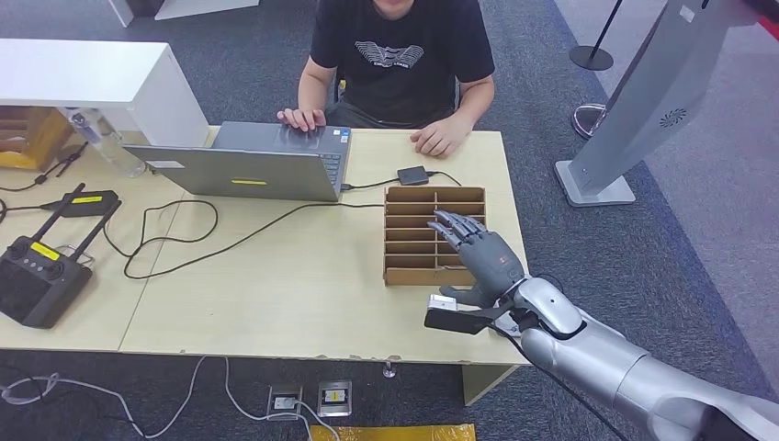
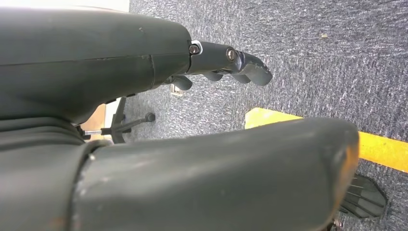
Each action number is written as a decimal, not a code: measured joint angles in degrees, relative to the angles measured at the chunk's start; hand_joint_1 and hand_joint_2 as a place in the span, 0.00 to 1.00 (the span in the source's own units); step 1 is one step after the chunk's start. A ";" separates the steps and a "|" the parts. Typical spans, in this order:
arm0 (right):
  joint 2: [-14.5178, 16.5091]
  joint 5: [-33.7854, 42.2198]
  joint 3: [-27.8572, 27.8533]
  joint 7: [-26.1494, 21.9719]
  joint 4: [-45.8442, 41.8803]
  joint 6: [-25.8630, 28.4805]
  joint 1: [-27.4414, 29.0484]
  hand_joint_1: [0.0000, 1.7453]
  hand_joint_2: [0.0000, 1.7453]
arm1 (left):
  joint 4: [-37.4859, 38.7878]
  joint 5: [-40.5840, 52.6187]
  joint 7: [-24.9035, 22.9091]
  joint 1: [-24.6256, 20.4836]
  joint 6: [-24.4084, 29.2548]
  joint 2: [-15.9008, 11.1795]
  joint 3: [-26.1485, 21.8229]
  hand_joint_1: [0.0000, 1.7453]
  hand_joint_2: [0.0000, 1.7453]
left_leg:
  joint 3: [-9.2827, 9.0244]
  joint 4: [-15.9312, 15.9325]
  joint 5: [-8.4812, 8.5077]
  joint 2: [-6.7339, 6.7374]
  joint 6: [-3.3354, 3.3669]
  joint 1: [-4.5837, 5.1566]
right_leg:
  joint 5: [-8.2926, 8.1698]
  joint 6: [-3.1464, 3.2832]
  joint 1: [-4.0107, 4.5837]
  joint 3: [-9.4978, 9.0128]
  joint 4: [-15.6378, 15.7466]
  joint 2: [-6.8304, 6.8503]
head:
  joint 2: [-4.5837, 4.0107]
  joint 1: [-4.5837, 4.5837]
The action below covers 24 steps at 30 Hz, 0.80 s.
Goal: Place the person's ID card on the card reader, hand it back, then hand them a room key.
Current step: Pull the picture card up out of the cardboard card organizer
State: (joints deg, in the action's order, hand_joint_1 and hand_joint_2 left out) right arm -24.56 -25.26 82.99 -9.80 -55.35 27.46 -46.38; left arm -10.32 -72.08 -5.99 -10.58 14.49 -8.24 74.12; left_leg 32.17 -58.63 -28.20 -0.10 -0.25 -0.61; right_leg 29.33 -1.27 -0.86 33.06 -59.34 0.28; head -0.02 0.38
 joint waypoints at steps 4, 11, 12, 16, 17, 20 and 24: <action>0.20 -0.69 0.37 1.05 0.34 -0.39 -0.29 0.00 1.00 | 0.00 0.00 0.00 0.00 -0.35 -0.02 0.00 0.00 0.00 | 0.00 0.00 0.00 0.00 0.00 0.00 | 0.00 0.00 0.00 0.00 0.00 0.00 | 0.00 0.00; 0.57 -1.21 0.65 1.63 0.77 -0.67 -0.67 0.00 1.00 | 0.00 0.00 0.00 0.00 -0.70 -0.03 0.02 0.00 0.00 | 0.00 0.00 0.00 0.00 0.00 0.00 | 0.00 0.00 0.00 0.00 0.00 0.00 | 0.00 -0.01; 0.62 -1.33 0.72 1.76 0.84 -0.80 -0.71 0.00 1.00 | 0.00 0.00 0.00 0.00 -0.84 -0.04 0.02 0.00 0.00 | 0.00 0.00 0.00 0.00 0.00 0.00 | 0.00 0.00 0.00 0.00 0.00 0.00 | 0.00 0.00; 0.89 -1.66 1.00 2.32 1.08 -1.23 -0.97 0.00 1.00 | 0.00 0.00 0.00 0.00 -1.33 -0.05 0.02 0.00 0.00 | 0.00 0.00 0.00 0.00 0.00 0.00 | 0.00 0.00 0.00 0.00 -0.01 0.00 | 0.00 0.00; 0.98 -1.75 1.12 2.43 1.16 -1.29 -1.07 0.00 1.00 | 0.00 0.00 0.00 0.00 -1.45 -0.06 0.02 0.00 0.00 | 0.00 0.00 0.00 0.00 0.00 0.00 | 0.00 0.00 0.00 0.00 -0.01 0.00 | 0.00 0.00; 1.28 -2.03 1.43 2.63 1.42 -1.43 -1.32 0.00 1.00 | 0.00 0.01 0.00 0.01 -1.73 -0.15 0.02 0.00 0.00 | 0.00 0.00 0.00 0.00 0.00 0.00 | 0.00 0.00 0.00 0.00 -0.01 0.00 | 0.00 -0.01; 1.54 -2.14 1.65 2.85 1.63 -1.55 -1.45 0.00 1.00 | 0.00 0.02 -0.02 0.01 -2.07 -0.21 0.02 0.00 0.00 | 0.00 0.00 0.00 0.00 0.00 0.00 | 0.00 0.00 0.00 0.00 -0.01 0.00 | 0.00 0.00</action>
State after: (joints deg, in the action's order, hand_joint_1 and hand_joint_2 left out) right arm -23.02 -27.40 84.64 -6.95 -53.71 25.91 -47.82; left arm -10.32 -72.06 -6.01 -10.57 12.42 -8.45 74.14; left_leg 32.17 -58.62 -28.20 -0.10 -0.25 -0.61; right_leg 29.33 -1.27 -0.86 33.06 -59.35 0.29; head -0.02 0.38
